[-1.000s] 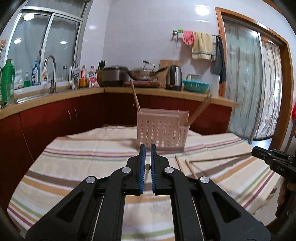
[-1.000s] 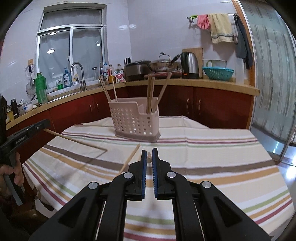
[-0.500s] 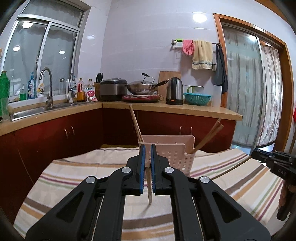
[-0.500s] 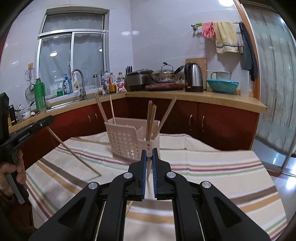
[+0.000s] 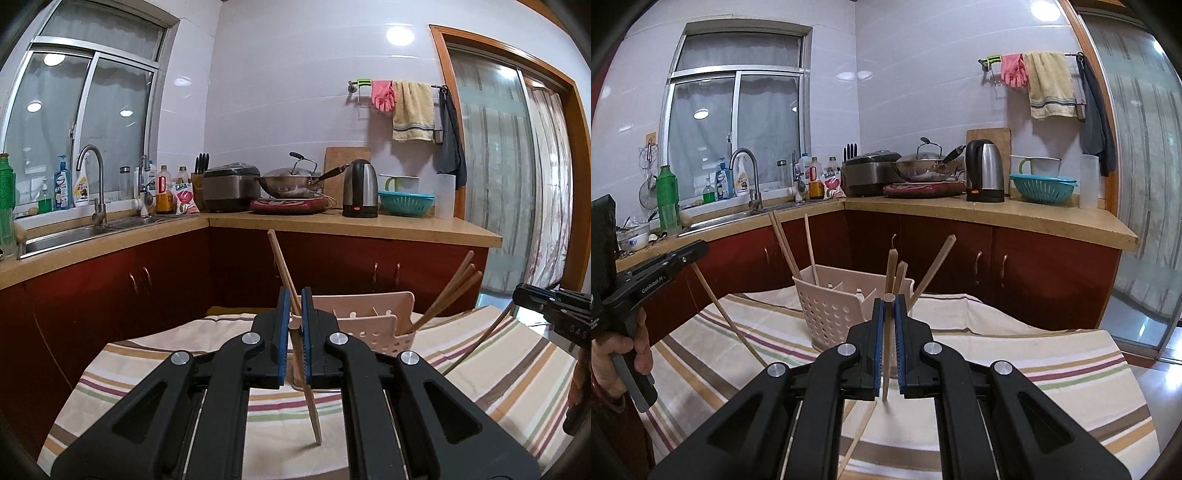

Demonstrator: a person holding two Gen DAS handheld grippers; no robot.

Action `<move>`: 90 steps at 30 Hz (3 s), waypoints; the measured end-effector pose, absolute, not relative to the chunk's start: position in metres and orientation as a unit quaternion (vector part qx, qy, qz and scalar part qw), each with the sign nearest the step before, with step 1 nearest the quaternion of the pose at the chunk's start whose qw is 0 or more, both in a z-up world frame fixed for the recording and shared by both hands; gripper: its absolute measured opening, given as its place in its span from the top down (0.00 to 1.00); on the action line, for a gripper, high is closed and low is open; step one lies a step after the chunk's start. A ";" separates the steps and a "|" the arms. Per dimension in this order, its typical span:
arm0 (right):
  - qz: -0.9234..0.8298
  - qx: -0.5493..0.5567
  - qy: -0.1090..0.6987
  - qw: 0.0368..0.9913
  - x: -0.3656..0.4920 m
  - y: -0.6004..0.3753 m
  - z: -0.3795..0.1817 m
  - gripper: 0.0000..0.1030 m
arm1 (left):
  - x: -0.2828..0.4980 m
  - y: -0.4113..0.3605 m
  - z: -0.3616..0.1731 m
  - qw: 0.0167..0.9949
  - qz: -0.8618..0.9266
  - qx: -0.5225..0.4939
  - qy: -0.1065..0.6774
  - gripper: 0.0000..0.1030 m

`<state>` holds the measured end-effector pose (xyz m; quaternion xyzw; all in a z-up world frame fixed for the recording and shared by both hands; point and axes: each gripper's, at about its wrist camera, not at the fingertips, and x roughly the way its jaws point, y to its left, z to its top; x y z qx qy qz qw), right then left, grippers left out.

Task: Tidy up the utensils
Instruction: 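Lower both held chopsticks upright into the beige basket, then open both tools to release the chopsticks and move toward the remaining chopsticks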

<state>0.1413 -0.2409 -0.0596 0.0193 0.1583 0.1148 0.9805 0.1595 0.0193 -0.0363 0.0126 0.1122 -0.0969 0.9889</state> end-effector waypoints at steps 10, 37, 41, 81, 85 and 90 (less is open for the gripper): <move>0.117 0.021 0.143 0.983 0.146 -0.237 -0.049 0.94 | 0.173 0.018 -0.022 0.988 -0.117 0.009 0.099 0.94; 0.147 0.026 0.011 0.989 0.169 -0.229 0.049 0.94 | 0.204 -0.015 0.092 0.988 -0.152 0.012 -0.034 0.94; 0.143 0.025 0.006 0.989 0.182 -0.229 0.050 0.94 | 0.218 -0.022 0.092 0.988 -0.150 0.005 -0.044 0.94; 0.111 0.022 0.093 0.989 0.165 -0.226 -0.015 0.46 | 0.217 -0.040 -0.023 0.983 -0.111 0.055 0.138 0.11; 0.102 0.028 0.118 0.987 0.134 -0.226 -0.044 0.46 | 0.179 -0.041 -0.050 0.979 -0.103 0.069 0.163 0.09; 0.094 0.031 0.168 0.981 0.105 -0.225 -0.090 0.46 | 0.135 -0.035 -0.085 0.974 -0.095 0.060 0.196 0.06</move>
